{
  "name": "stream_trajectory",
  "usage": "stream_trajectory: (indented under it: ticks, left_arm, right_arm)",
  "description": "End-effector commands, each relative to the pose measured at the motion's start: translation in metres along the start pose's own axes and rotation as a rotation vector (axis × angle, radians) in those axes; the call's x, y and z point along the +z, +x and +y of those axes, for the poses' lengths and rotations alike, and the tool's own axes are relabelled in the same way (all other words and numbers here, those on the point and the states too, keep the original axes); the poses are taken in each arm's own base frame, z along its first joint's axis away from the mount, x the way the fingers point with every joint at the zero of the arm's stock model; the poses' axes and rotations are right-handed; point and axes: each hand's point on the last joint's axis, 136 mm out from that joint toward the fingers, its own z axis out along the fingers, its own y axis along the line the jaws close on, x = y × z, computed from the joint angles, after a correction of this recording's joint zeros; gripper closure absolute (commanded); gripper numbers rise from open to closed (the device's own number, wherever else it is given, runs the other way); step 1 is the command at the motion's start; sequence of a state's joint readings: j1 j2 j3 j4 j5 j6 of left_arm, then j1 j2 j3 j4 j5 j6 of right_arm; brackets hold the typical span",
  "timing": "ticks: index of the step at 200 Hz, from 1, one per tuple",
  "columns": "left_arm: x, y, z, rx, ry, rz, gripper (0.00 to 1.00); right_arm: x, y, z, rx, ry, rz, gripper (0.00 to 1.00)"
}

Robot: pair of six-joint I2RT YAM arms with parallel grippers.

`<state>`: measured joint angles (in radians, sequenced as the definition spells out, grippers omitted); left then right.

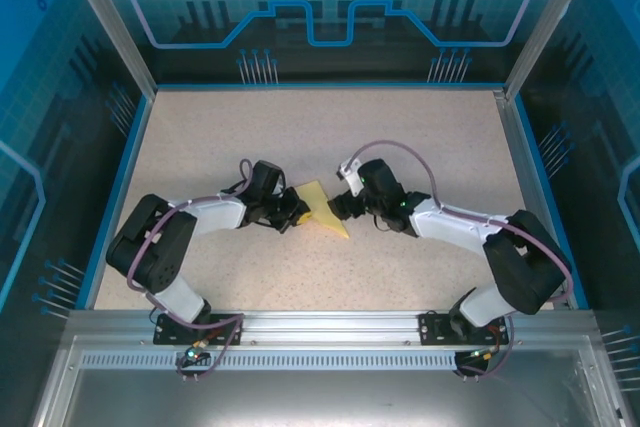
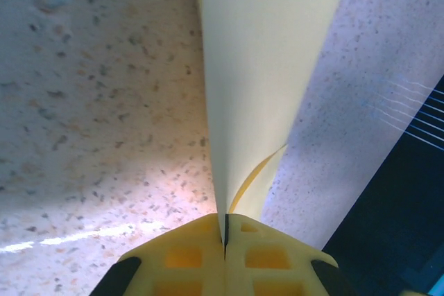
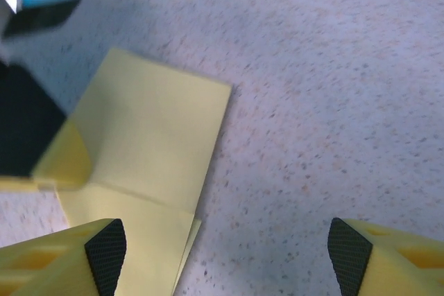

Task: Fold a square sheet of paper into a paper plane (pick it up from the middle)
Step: Fold the wing for the fifth time at the center of the table.

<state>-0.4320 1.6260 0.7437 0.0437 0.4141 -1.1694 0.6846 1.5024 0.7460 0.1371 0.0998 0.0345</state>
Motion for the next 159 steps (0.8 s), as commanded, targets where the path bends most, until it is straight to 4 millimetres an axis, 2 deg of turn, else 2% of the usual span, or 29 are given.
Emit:
stream_trajectory:
  ticks: [1,19,71,88,114,159]
  left_arm:
    - [-0.008,0.005,-0.009,0.006,-0.02,0.003,1.0]
    - [-0.01,0.007,-0.011,0.009,-0.039,0.007,1.0]
    - [-0.01,0.005,-0.017,0.023,-0.058,0.016,1.0]
    - [-0.01,0.005,-0.019,0.023,-0.055,0.016,1.0]
    - [-0.011,0.005,-0.021,0.031,-0.053,0.019,1.0]
    - [-0.01,0.007,-0.015,0.018,-0.055,0.022,1.0]
  right_arm:
    - [-0.001,-0.018,0.024,-0.207,-0.056,-0.141,0.2]
    - [0.005,-0.006,0.036,-0.257,-0.073,-0.146,0.25]
    - [0.015,0.008,0.079,-0.382,-0.186,-0.207,0.37]
    - [0.017,0.012,0.084,-0.406,-0.193,-0.214,0.37]
    - [0.032,0.023,0.085,-0.446,-0.163,-0.197,0.4]
    - [0.046,0.01,0.085,-0.452,-0.109,-0.266,0.55]
